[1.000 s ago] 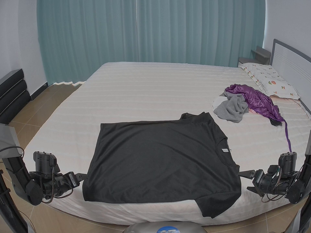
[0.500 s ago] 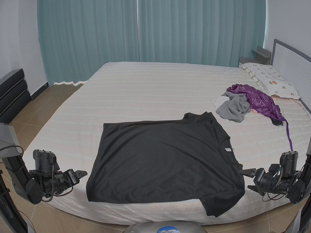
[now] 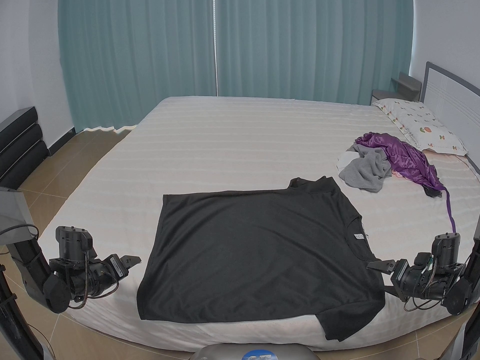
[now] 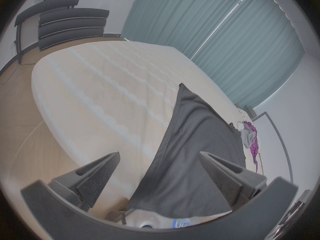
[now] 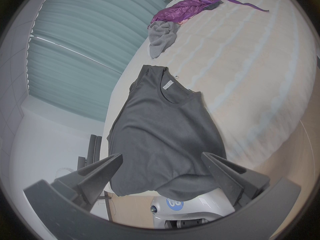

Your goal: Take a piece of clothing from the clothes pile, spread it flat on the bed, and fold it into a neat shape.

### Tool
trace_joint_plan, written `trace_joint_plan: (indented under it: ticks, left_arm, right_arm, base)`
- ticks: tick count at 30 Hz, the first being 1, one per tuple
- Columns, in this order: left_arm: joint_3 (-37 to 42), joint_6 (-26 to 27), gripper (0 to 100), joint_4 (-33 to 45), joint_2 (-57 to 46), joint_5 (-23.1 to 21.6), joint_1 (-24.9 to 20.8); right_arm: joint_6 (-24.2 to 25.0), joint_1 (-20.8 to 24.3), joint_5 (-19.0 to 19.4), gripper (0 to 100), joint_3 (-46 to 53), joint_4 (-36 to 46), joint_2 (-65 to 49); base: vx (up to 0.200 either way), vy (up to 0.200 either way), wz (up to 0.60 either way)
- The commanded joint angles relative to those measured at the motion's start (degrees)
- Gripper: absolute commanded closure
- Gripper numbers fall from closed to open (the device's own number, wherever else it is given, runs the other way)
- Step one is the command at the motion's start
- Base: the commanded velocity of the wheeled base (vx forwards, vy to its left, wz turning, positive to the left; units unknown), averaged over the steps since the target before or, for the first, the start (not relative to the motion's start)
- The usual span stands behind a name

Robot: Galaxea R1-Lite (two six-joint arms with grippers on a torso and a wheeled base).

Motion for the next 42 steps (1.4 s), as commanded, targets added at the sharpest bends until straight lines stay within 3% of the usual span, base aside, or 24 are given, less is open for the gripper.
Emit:
trace_joint_plan:
  ticks: [1,11,17,22,24,30,33,42]
  left_arm:
    - [-2.64,-0.86,0,0.05,0.99,0.02,-0.02]
    - [-18.64,-2.36,0,2.77,6.7,-0.15,-0.11]
    - [-31.21,-2.36,0,7.61,14.88,-3.76,-0.37]
    - [-44.39,-2.36,0,13.58,22.09,-6.74,-1.16]
    - [-53.53,-2.36,0,18.77,27.1,-6.74,-1.95]
    - [-66.63,-2.44,0,22.55,34.57,-5.43,-2.3]
    - [-74.54,-2.18,0,26.06,37.99,-0.42,-1.87]
    - [-80.95,-2.53,0,27.56,41.51,1.43,-1.78]
  right_arm:
    - [0.01,0.05,0.08,0,1.01,0.01,-0.29]
    - [0.54,0.05,0.08,0,1.01,0.01,-0.2]
    - [1.06,0.05,0.08,0,1.01,0.01,-0.03]
    - [1.24,0.14,0.17,0,1.01,0.01,0.24]
    - [1.24,0.31,0.52,0,1.01,0.01,0.41]
    - [2.47,0.93,0.52,0,1.01,0.01,0.5]
    - [2.64,0.84,0.52,0,0.84,-0.17,0.32]
    - [2.56,1.37,0.52,0,1.01,-0.52,0.59]
  base:
    - [0.0,0.0,0.0]
    - [0.0,0.0,0.0]
    - [0.0,0.0,0.0]
    - [0.0,0.0,0.0]
    - [0.0,0.0,0.0]
    - [0.0,0.0,0.0]
    - [0.0,0.0,0.0]
    - [0.0,0.0,0.0]
